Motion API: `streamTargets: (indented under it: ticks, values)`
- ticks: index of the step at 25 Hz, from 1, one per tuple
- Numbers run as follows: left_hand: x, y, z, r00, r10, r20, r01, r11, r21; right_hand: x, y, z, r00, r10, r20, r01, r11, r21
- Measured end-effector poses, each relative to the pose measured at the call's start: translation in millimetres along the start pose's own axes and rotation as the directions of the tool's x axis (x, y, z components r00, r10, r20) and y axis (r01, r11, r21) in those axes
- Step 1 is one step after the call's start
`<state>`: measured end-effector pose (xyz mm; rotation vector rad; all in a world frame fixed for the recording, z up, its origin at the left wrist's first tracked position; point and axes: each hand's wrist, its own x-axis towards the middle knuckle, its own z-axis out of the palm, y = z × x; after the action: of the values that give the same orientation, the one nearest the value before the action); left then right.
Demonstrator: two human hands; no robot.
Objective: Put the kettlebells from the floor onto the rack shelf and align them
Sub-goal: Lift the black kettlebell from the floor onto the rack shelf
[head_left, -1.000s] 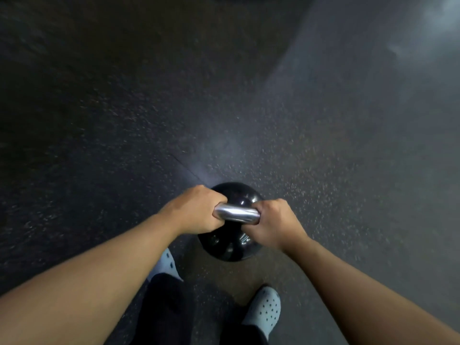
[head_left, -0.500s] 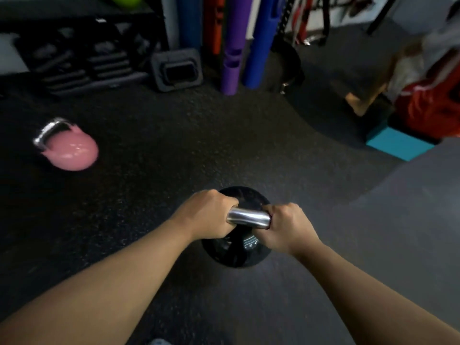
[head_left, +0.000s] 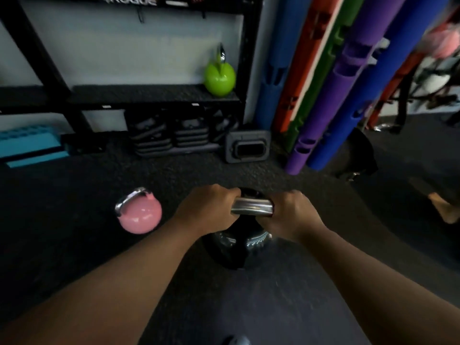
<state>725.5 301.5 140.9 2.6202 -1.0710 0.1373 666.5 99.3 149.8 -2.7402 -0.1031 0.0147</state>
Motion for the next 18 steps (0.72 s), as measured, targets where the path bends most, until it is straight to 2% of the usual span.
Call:
streamTargets:
  ticks: [4,7,11,18]
  values:
    - [80,-88,-8,0.999,-0.03,-0.04,0.034,0.995,0.098,131,7,0,0.998,-0.054,0.018,0.053,0.997,0.06]
    - [122,-149,-13,0.994,-0.071,-0.088,0.08,0.992,0.098,219,0,4,0.987,-0.159,0.0,0.159,0.985,0.068]
    - [185,-238,-24,0.984,-0.137,-0.115,0.151,0.981,0.122,341,-13,4,0.982,-0.185,0.044,0.181,0.98,0.077]
    - [298,-406,-27,0.971,-0.237,-0.02,0.238,0.963,0.126,556,-25,32,0.969,-0.224,0.108,0.213,0.972,0.104]
